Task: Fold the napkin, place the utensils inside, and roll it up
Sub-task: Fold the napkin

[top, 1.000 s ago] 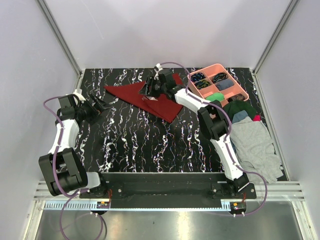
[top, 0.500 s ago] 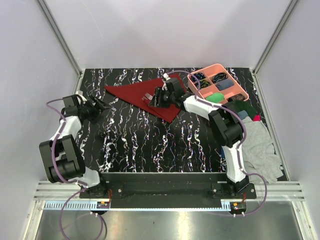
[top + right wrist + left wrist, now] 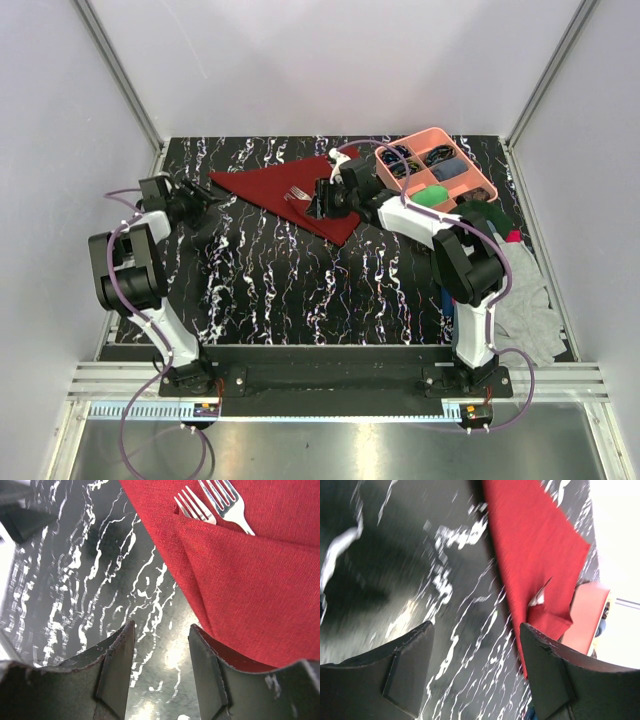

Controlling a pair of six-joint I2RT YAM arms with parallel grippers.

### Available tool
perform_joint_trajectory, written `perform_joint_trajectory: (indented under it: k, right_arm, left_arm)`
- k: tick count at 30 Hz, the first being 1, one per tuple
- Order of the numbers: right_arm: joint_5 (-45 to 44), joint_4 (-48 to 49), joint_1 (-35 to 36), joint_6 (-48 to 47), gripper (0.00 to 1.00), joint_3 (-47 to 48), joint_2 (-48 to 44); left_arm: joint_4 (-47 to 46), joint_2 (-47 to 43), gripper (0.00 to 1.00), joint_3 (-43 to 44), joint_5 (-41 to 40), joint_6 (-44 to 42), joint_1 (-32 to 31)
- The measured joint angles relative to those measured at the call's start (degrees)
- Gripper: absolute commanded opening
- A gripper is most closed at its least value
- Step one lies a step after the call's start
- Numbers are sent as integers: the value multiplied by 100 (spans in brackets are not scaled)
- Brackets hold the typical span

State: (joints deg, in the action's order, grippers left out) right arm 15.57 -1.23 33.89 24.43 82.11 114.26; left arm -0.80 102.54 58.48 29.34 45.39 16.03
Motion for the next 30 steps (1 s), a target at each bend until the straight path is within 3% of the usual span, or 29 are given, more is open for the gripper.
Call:
perform_joint_trajectory:
  k: [6, 16, 30]
  right_arm:
    - [127, -103, 66, -636, 52, 402, 295]
    - [160, -1220, 398, -1534, 51, 2302, 1604]
    - [-162, -2039, 487, -1926, 50, 2900, 2317]
  left_arm:
    - [0, 146, 68, 415, -26, -81, -2]
    - [70, 286, 68, 415, 26, -11, -2]
    - [66, 308, 67, 415, 173, 179, -4]
